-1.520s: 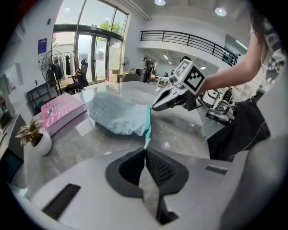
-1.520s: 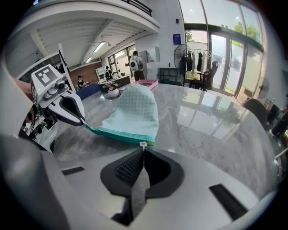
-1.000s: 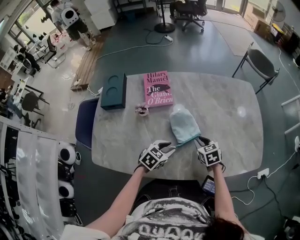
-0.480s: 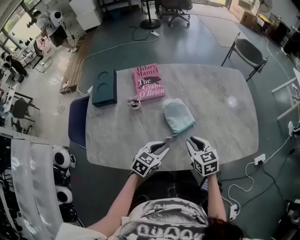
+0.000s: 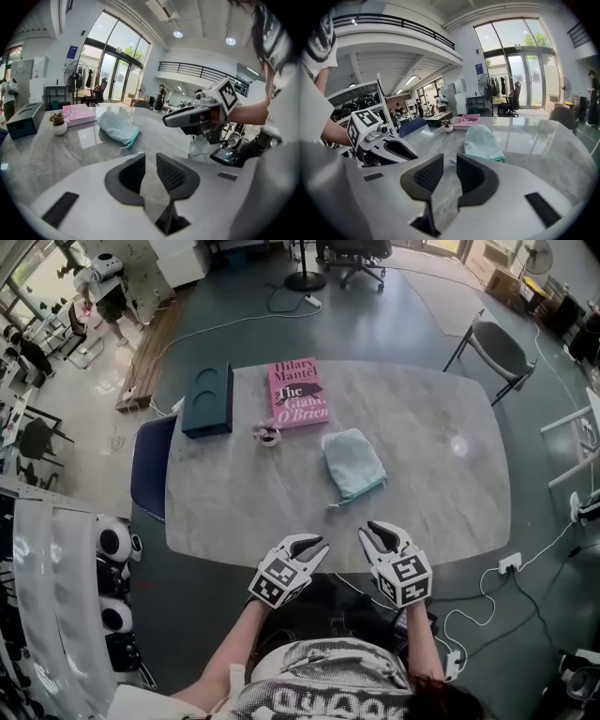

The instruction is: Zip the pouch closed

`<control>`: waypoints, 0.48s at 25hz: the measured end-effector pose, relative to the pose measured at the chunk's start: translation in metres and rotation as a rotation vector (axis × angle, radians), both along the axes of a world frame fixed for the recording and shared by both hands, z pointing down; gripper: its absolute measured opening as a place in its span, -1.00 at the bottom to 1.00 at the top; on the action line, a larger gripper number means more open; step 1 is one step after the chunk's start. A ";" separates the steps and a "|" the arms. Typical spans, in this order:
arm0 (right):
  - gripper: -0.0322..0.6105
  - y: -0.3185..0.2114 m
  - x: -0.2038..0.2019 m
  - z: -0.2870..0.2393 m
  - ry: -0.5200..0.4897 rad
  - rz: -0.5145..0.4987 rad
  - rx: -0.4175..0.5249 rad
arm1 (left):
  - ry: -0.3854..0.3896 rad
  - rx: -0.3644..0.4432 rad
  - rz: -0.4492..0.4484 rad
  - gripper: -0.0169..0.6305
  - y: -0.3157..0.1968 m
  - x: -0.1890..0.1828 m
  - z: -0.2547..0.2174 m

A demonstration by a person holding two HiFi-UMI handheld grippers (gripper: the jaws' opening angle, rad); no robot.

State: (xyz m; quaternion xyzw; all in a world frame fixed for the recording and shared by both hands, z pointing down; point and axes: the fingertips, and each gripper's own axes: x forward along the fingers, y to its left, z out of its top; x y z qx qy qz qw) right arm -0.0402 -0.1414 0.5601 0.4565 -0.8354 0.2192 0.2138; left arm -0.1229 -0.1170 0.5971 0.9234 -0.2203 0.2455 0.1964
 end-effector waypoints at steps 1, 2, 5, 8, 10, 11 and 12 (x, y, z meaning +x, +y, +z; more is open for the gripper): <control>-0.62 0.001 -0.001 -0.002 -0.002 -0.008 0.003 | 0.005 0.004 -0.013 -0.70 0.001 0.000 -0.002; -0.62 0.003 -0.001 -0.003 -0.006 -0.015 0.007 | 0.009 0.009 -0.026 -0.71 0.001 0.000 -0.005; -0.62 0.010 -0.001 -0.007 -0.012 -0.037 0.017 | 0.013 0.030 -0.055 -0.72 0.004 0.004 -0.010; -0.62 0.024 0.003 -0.009 -0.018 -0.056 0.026 | 0.012 0.048 -0.068 -0.72 0.013 0.013 -0.015; -0.62 0.038 0.008 -0.011 -0.026 -0.068 0.031 | 0.011 0.064 -0.080 -0.72 0.022 0.021 -0.021; -0.63 0.045 0.010 -0.012 -0.030 -0.074 0.034 | 0.012 0.074 -0.088 -0.72 0.026 0.025 -0.026; -0.63 0.052 0.012 -0.013 -0.032 -0.080 0.037 | 0.015 0.083 -0.096 -0.72 0.032 0.028 -0.031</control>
